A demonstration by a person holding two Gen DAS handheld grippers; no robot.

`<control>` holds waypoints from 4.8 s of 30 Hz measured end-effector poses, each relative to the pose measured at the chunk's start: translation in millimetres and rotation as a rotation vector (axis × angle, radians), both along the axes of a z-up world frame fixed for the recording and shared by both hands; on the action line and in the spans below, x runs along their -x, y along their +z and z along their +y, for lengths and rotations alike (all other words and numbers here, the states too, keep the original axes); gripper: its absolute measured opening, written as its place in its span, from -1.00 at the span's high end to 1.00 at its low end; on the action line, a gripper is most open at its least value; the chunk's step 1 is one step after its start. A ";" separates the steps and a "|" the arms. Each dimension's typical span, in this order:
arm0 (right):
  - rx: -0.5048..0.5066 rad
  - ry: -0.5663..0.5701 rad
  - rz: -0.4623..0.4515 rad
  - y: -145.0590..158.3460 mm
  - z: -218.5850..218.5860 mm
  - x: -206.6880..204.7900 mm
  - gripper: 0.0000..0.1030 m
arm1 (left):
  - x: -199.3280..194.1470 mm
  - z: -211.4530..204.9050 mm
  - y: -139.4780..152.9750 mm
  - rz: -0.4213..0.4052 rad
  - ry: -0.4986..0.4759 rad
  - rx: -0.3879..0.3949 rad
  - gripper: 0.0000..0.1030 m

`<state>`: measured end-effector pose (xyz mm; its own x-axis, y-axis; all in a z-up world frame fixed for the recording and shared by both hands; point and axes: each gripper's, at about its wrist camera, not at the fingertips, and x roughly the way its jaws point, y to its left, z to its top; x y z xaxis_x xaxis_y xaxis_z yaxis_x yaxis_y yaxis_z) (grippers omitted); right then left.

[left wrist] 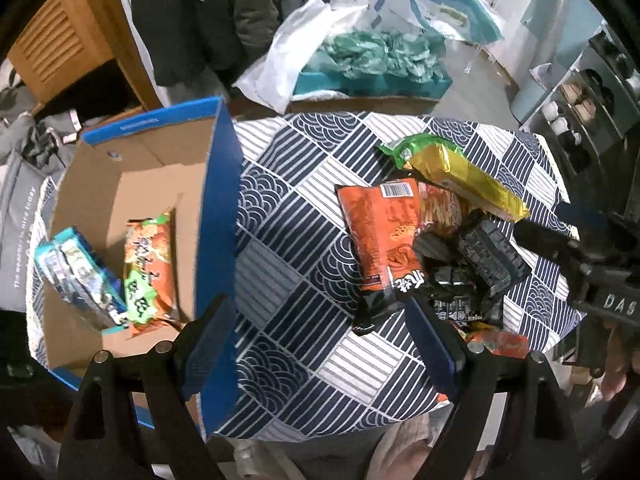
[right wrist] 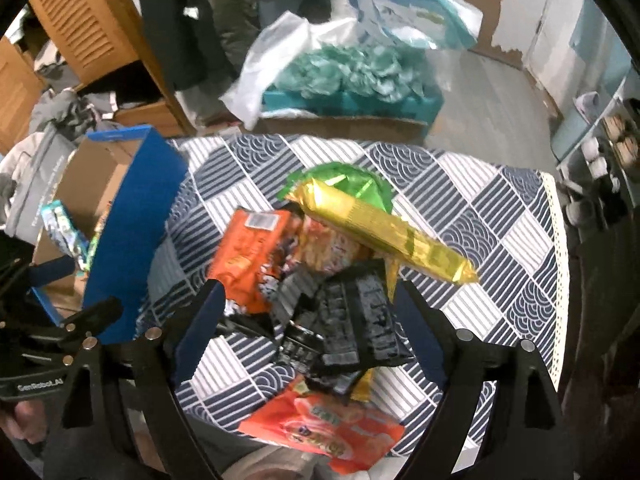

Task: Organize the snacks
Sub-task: 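Grasp the orange snack bag with the left gripper while the right grasps the black packet, then carry the orange bag and black packet into the cardboard box with both grippers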

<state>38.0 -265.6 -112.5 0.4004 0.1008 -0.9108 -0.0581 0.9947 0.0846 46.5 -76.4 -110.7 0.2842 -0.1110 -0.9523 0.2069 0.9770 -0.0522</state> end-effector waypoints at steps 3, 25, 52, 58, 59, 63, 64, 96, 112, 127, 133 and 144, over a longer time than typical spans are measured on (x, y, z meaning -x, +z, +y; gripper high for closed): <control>0.014 -0.004 0.028 -11.1 -3.0 -3.3 -0.67 | -6.4 -4.7 -10.1 0.021 0.009 0.001 -0.70; 0.113 0.005 0.270 -112.4 -19.5 -26.7 -0.67 | -45.4 -36.4 -74.3 0.151 0.041 0.047 -0.70; 0.025 -0.029 0.148 -74.6 -38.2 -7.9 -0.22 | -50.7 -60.0 -126.8 0.263 0.025 0.124 -0.04; 0.014 -0.033 0.120 -65.7 -34.7 -8.8 -0.22 | -41.8 -58.4 -114.2 0.198 0.004 0.060 0.10; 0.012 -0.034 0.115 -63.9 -34.7 -8.2 -0.22 | -40.7 -61.3 -112.8 0.186 0.005 0.047 0.10; 0.005 -0.032 0.088 -53.0 -32.0 -7.1 -0.22 | -34.8 -52.9 -100.9 0.163 0.016 0.049 0.11; 0.004 -0.031 0.082 -50.9 -31.2 -6.9 -0.22 | -34.3 -50.3 -96.4 0.154 0.019 0.048 0.11; -0.028 0.060 -0.105 36.0 22.5 12.0 -0.22 | 14.1 6.5 37.8 -0.173 -0.017 0.017 0.11; -0.043 0.124 -0.126 49.2 63.6 9.2 -0.22 | 17.1 51.3 57.3 -0.218 0.041 0.020 0.11; -0.051 0.229 -0.117 51.1 135.6 0.5 -0.22 | 20.3 112.6 60.0 -0.228 0.131 0.034 0.11; -0.063 0.271 -0.110 51.5 170.1 -4.4 -0.22 | 20.7 140.9 55.6 -0.224 0.179 0.037 0.11; -0.084 0.322 -0.077 39.6 224.6 -17.3 -0.22 | 20.5 188.2 36.7 -0.190 0.264 0.032 0.11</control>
<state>55.3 -41.1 -72.9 0.4028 0.3066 -0.8624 -0.3771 0.9141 0.1488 26.0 111.7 -74.0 0.4792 -0.0392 -0.8769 -0.0446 0.9966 -0.0689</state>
